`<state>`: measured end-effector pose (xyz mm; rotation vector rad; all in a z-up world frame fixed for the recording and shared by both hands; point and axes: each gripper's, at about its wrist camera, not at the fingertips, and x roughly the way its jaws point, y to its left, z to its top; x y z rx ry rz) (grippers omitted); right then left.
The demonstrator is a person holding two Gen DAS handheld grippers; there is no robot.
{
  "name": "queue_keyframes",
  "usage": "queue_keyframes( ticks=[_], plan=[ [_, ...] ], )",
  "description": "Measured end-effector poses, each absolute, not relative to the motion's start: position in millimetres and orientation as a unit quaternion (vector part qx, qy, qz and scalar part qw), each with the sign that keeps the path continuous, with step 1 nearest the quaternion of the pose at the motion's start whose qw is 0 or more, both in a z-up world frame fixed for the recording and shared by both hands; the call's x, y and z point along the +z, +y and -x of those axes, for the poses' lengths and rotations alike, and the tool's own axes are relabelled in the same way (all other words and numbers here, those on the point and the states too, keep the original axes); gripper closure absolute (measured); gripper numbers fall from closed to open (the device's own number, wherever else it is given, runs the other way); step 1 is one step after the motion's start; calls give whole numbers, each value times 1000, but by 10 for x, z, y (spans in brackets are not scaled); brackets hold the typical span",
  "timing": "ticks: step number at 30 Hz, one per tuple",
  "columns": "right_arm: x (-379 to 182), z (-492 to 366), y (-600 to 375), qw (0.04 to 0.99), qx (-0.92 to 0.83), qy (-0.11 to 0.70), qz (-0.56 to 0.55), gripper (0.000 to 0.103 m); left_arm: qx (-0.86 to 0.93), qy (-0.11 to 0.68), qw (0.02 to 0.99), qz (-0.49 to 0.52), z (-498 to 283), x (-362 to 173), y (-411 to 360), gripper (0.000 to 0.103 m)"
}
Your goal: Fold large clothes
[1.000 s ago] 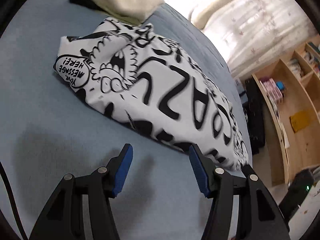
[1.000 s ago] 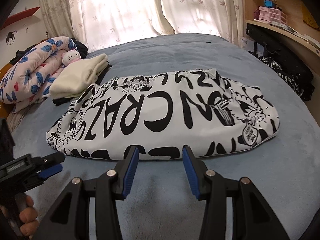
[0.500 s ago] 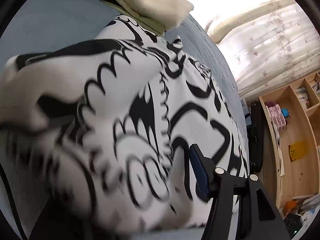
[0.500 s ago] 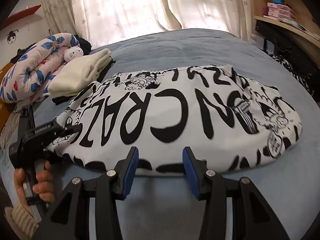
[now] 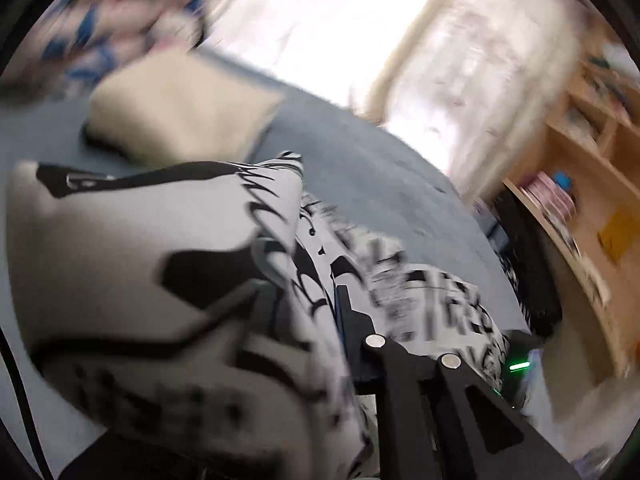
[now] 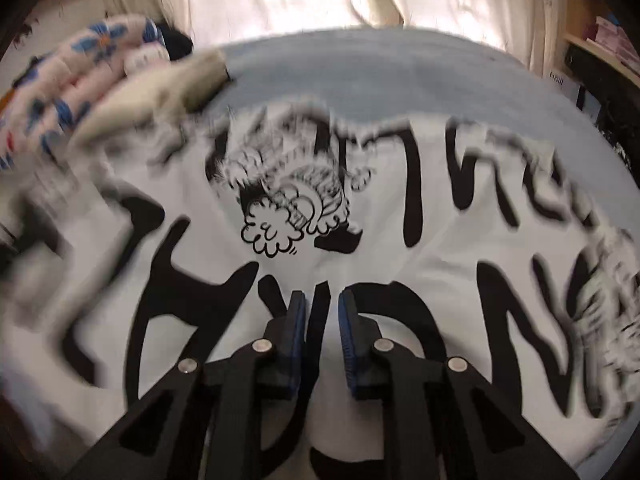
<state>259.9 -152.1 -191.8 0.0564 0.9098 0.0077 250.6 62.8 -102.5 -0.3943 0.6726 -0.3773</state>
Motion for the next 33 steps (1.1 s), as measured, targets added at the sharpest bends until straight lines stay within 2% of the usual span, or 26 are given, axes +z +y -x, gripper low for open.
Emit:
queue_keyframes(
  ticks=[5, 7, 10, 13, 17, 22, 23, 27, 31, 32, 33],
  plan=[
    [-1904, -2571, -1719, 889, 31, 447, -91, 89, -227, 272, 930, 97, -2335, -507, -13, 96],
    [-1899, -2555, -1856, 879, 53, 455, -132, 93, -243, 262, 931, 74, -2310, -377, -302, 96],
    [-1800, -2415, -2129, 850, 93, 474, -209, 96, -260, 247, 933, 9, -2256, -236, -820, 94],
    [-1542, -1995, -2590, 848, 68, 460, -254, 96, -275, 239, 928, -75, -2189, -231, -1451, 93],
    [-1292, -1284, -3401, 871, -88, 411, -256, 95, -300, 250, 903, -181, -2049, -586, -2361, 91],
    [-1399, -767, -4114, 849, -201, 413, -262, 95, -317, 323, 850, -271, -1973, -1481, -3185, 83],
    [-1443, -708, -4186, 843, -207, 418, -268, 95, -306, 326, 847, -287, -1963, -1649, -3259, 82],
    [-1561, -585, -4346, 832, -205, 427, -289, 95, -305, 284, 852, -317, -1819, -1742, -3322, 60],
    [-1522, -628, -4302, 837, -187, 422, -295, 94, -354, 332, 830, -275, -1849, -1495, -3080, 57],
    [-1483, -620, -4306, 840, -182, 417, -297, 92, -368, 346, 824, -256, -1891, -1399, -2994, 56],
    [-1441, -623, -4312, 842, -175, 410, -302, 85, -378, 357, 819, -242, -1914, -1335, -2911, 55]
  ],
)
